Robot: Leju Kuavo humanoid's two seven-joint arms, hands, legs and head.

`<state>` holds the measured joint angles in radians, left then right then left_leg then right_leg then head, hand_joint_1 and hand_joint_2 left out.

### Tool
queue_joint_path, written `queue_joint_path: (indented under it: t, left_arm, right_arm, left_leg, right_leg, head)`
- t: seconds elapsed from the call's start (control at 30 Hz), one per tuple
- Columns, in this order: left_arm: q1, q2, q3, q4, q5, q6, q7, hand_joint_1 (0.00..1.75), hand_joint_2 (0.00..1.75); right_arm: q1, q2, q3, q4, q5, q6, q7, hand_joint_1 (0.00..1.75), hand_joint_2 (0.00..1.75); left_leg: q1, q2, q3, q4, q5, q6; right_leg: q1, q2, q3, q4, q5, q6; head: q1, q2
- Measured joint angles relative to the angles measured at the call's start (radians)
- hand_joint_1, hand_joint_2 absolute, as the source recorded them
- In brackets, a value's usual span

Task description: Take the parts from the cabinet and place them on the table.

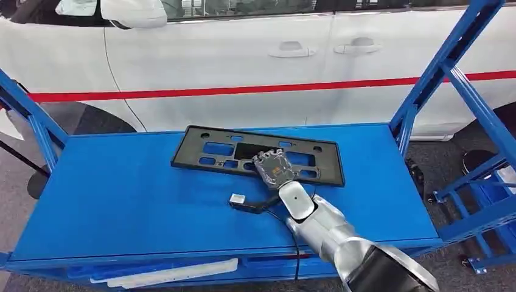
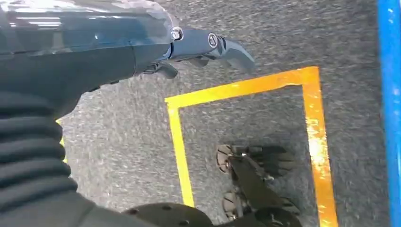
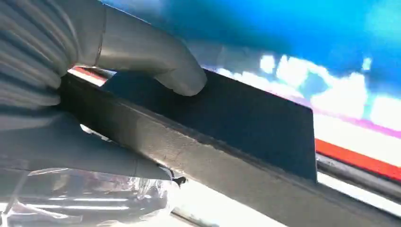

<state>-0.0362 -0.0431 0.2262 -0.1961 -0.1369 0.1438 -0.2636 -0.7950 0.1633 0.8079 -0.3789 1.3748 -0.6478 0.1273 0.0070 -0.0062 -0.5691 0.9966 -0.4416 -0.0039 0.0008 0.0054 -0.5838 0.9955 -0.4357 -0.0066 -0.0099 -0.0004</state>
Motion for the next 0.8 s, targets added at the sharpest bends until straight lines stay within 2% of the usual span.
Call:
queue_joint_path:
  t: [0.03, 0.07, 0.1, 0.13, 0.17, 0.2, 0.23, 0.27, 0.3, 0.33, 0.37, 0.4, 0.47, 0.5, 0.53, 0.57, 0.6, 0.67, 0.7, 0.73, 0.77, 0.8]
  left_arm:
    - [0.000, 0.000, 0.001, 0.000, 0.000, -0.002, -0.002, 0.00, 1.75]
    - [-0.001, 0.000, 0.002, 0.000, 0.000, -0.005, -0.006, 0.00, 1.75]
    - [-0.002, 0.000, 0.003, 0.000, 0.000, -0.006, -0.013, 0.00, 1.75]
    - [-0.003, 0.000, 0.004, 0.000, -0.002, -0.007, -0.019, 0.00, 1.75]
    - [-0.003, 0.000, 0.004, 0.000, -0.005, -0.011, -0.021, 0.00, 1.75]
    - [-0.001, 0.000, 0.005, 0.000, -0.008, -0.019, -0.021, 0.00, 1.75]
    - [0.001, 0.000, 0.005, 0.000, -0.008, -0.028, -0.016, 0.00, 1.75]
    - [0.003, 0.000, 0.006, 0.000, -0.008, -0.037, -0.011, 0.00, 1.75]
    - [0.003, 0.000, 0.006, 0.000, -0.008, -0.053, -0.008, 0.00, 1.75]
    - [0.003, 0.000, 0.006, 0.000, -0.008, -0.067, -0.008, 0.00, 1.75]
    - [0.002, 0.000, 0.007, 0.000, -0.008, -0.078, -0.008, 0.00, 1.75]
    - [0.000, 0.000, 0.008, 0.000, -0.007, -0.088, -0.008, 0.00, 1.75]
    - [-0.001, 0.000, 0.017, 0.000, 0.000, -0.104, -0.012, 0.00, 1.75]
    - [0.003, 0.000, 0.022, 0.000, 0.000, -0.109, -0.013, 0.00, 1.75]
    - [0.004, 0.001, 0.024, 0.000, 0.003, -0.111, -0.014, 0.00, 1.75]
    - [0.006, 0.002, 0.026, 0.000, 0.004, -0.113, -0.016, 0.00, 1.75]
    - [0.005, 0.001, 0.030, 0.000, 0.007, -0.113, -0.018, 0.00, 1.75]
    - [0.004, 0.000, 0.038, 0.000, 0.016, -0.116, -0.025, 0.00, 1.75]
    - [0.005, 0.000, 0.045, 0.000, 0.021, -0.118, -0.029, 0.00, 1.75]
    - [0.007, 0.000, 0.050, 0.000, 0.021, -0.118, -0.035, 0.00, 1.75]
    - [0.008, 0.001, 0.052, 0.000, 0.021, -0.116, -0.037, 0.00, 1.75]
    - [0.008, 0.002, 0.055, 0.000, 0.022, -0.114, -0.039, 0.00, 1.75]
  right_arm:
    - [0.006, 0.002, -0.019, -0.023, -0.015, -0.018, -0.035, 1.75, 1.75]
    - [0.014, 0.001, -0.040, -0.054, -0.034, -0.030, -0.066, 1.75, 1.75]
    - [0.022, 0.001, -0.061, -0.084, -0.056, -0.037, -0.096, 1.75, 1.75]
    - [0.033, 0.001, -0.085, -0.117, -0.098, -0.041, -0.142, 1.75, 1.75]
    - [0.052, 0.000, -0.107, -0.154, -0.157, -0.038, -0.205, 1.75, 1.75]
    - [0.078, -0.003, -0.138, -0.207, -0.271, -0.012, -0.310, 1.75, 1.75]
    - [0.108, -0.007, -0.168, -0.275, -0.413, 0.037, -0.418, 1.75, 1.75]
    - [0.130, -0.010, -0.188, -0.342, -0.536, 0.093, -0.499, 1.75, 1.75]
    - [0.149, -0.015, -0.211, -0.433, -0.685, 0.174, -0.578, 1.75, 1.75]
    - [0.163, -0.019, -0.235, -0.516, -0.821, 0.250, -0.634, 1.75, 1.75]
    - [0.177, -0.025, -0.256, -0.584, -0.937, 0.327, -0.676, 1.75, 1.75]
    - [0.198, -0.033, -0.274, -0.648, -1.044, 0.404, -0.712, 1.75, 1.75]
    - [0.263, -0.053, -0.302, -0.789, -1.248, 0.567, -0.781, 1.75, 1.75]
    - [0.291, -0.064, -0.313, -0.854, -1.327, 0.636, -0.806, 1.75, 1.75]
    - [0.311, -0.071, -0.321, -0.911, -1.406, 0.715, -0.818, 1.75, 1.75]
    - [0.327, -0.076, -0.327, -0.958, -1.471, 0.783, -0.821, 1.75, 1.75]
    - [0.342, -0.079, -0.331, -0.999, -1.526, 0.845, -0.822, 1.75, 1.75]
    - [0.384, -0.085, -0.331, -1.077, -1.667, 1.014, -0.804, 1.75, 1.75]
    - [0.405, -0.087, -0.330, -1.104, -1.723, 1.085, -0.786, 1.75, 1.75]
    - [0.424, -0.088, -0.327, -1.131, -1.764, 1.137, -0.767, 1.75, 1.75]
    - [0.438, -0.089, -0.322, -1.152, -1.784, 1.168, -0.753, 1.75, 1.75]
    - [0.449, -0.089, -0.314, -1.174, -1.799, 1.193, -0.745, 1.75, 1.75]
  left_leg:
    - [0.010, 0.002, 0.004, -0.011, 0.007, 0.010]
    - [0.010, 0.003, 0.006, -0.014, 0.010, 0.016]
    - [0.010, 0.003, 0.004, -0.014, 0.010, 0.022]
    - [0.009, 0.003, 0.004, -0.014, 0.010, 0.023]
    - [0.009, 0.003, 0.004, -0.013, 0.009, 0.024]
    - [0.009, 0.002, 0.004, -0.012, 0.008, 0.024]
    - [0.009, 0.001, 0.006, -0.012, 0.006, 0.024]
    - [0.009, 0.001, 0.008, -0.011, 0.004, 0.022]
    - [0.009, 0.001, 0.012, -0.010, 0.001, 0.019]
    - [0.009, 0.001, 0.017, -0.008, -0.004, 0.017]
    - [0.009, 0.001, 0.021, -0.008, -0.007, 0.013]
    - [0.000, -0.001, 0.021, -0.002, -0.013, 0.006]
    - [0.002, -0.003, 0.018, -0.003, -0.014, -0.002]
    - [0.005, -0.003, 0.018, -0.006, -0.014, -0.009]
    - [0.005, -0.002, 0.020, -0.005, -0.017, -0.016]
    - [0.007, 0.001, 0.014, 0.011, -0.031, -0.021]
    - [0.007, 0.001, -0.003, 0.053, -0.062, -0.024]
    - [0.009, 0.001, -0.081, 0.219, -0.144, -0.032]
    - [0.010, 0.001, -0.117, 0.294, -0.169, -0.034]
    - [0.010, 0.001, -0.134, 0.324, -0.167, -0.035]
    - [0.009, 0.001, -0.126, 0.302, -0.143, -0.033]
    - [0.009, 0.001, -0.098, 0.238, -0.102, -0.030]
  right_leg:
    - [0.004, 0.000, -0.002, 0.004, -0.006, 0.008]
    - [0.000, -0.001, -0.010, 0.025, -0.023, 0.012]
    - [-0.001, -0.001, -0.037, 0.084, -0.062, 0.014]
    - [-0.004, -0.001, -0.077, 0.169, -0.104, 0.016]
    - [-0.005, -0.001, -0.117, 0.252, -0.138, 0.018]
    - [-0.006, -0.001, -0.150, 0.318, -0.156, 0.020]
    - [-0.007, -0.001, -0.162, 0.331, -0.145, 0.020]
    - [-0.007, -0.001, -0.150, 0.299, -0.116, 0.019]
    - [-0.007, -0.001, -0.114, 0.224, -0.070, 0.016]
    - [-0.007, -0.002, -0.066, 0.126, -0.022, 0.011]
    - [-0.006, -0.003, -0.024, 0.044, 0.009, 0.004]
    - [0.001, -0.004, -0.008, 0.009, -0.003, 0.002]
    - [0.000, -0.005, -0.012, 0.011, -0.003, -0.002]
    - [0.004, -0.005, -0.013, 0.011, -0.003, -0.009]
    - [-0.002, -0.005, -0.011, 0.005, 0.002, -0.017]
    - [-0.006, -0.006, -0.009, 0.001, 0.004, -0.022]
    - [-0.007, -0.006, -0.009, 0.001, 0.002, -0.027]
    - [-0.005, -0.006, -0.009, 0.001, 0.000, -0.032]
    - [-0.004, -0.006, -0.009, 0.002, -0.001, -0.033]
    - [-0.003, -0.005, -0.008, 0.002, -0.002, -0.034]
    - [-0.003, -0.004, -0.007, 0.003, -0.003, -0.033]
    - [-0.003, -0.003, -0.005, 0.004, -0.004, -0.032]
  head:
    - [0.000, 0.000]
    - [0.000, 0.000]
    - [0.000, 0.000]
    - [0.000, 0.000]
    - [0.000, 0.000]
    - [0.000, 0.000]
    - [0.000, 0.000]
    - [0.000, 0.000]
    - [0.000, 0.000]
    - [0.000, 0.000]
    - [0.000, 0.000]
    - [0.000, 0.000]
    - [0.000, 0.000]
    - [0.000, 0.000]
    - [0.000, 0.000]
    - [0.000, 0.000]
    - [0.000, 0.000]
    - [0.000, 0.000]
    - [0.000, 0.000]
    - [0.000, 0.000]
    - [0.000, 0.000]
    - [0.000, 0.000]
